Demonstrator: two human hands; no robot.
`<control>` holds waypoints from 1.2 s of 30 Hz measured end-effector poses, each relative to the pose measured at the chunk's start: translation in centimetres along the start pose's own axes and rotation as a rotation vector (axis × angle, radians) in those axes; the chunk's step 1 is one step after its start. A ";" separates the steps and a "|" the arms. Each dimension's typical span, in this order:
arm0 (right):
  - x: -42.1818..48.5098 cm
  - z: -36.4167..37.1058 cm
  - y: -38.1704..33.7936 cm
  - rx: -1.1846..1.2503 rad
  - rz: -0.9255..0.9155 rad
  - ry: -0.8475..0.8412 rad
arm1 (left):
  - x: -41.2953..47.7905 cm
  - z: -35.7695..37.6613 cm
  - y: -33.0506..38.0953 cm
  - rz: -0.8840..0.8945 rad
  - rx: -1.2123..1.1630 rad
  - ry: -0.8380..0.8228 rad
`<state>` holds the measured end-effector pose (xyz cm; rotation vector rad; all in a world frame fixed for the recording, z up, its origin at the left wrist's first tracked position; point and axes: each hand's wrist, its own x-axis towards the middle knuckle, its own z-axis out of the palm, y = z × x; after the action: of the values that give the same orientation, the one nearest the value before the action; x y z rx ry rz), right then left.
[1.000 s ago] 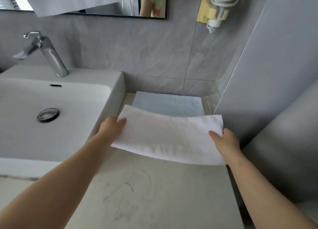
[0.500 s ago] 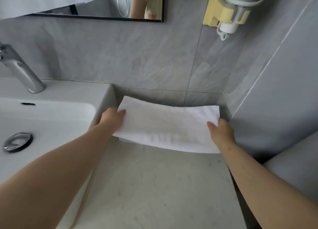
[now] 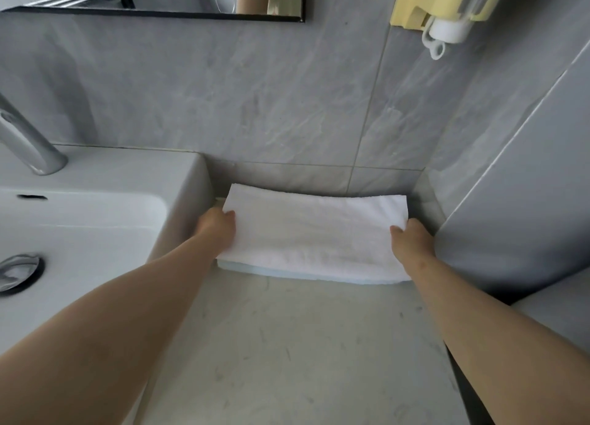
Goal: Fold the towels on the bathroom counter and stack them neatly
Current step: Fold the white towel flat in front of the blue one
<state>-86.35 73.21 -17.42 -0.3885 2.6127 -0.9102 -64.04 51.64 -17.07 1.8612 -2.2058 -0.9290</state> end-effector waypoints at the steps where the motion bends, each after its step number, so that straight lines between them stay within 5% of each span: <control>1: 0.0 0.1 0.1 -0.004 0.004 0.003 | 0.2 0.2 -0.2 -0.004 0.005 -0.001; 19: 0.1 1.7 1.0 -0.021 0.044 0.058 | -0.2 2.9 -1.6 -0.004 0.126 0.102; 27: -4.0 -0.3 -2.3 -0.181 -0.176 0.097 | -4.0 -1.0 1.4 0.202 0.165 0.154; 36: -15.8 -2.5 -8.1 -0.267 -0.558 0.024 | -13.3 -7.7 0.1 0.508 0.463 0.337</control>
<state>-71.92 74.15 -6.75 -1.2267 2.6952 -0.7123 -57.40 61.06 -6.91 1.3274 -2.6068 -0.0158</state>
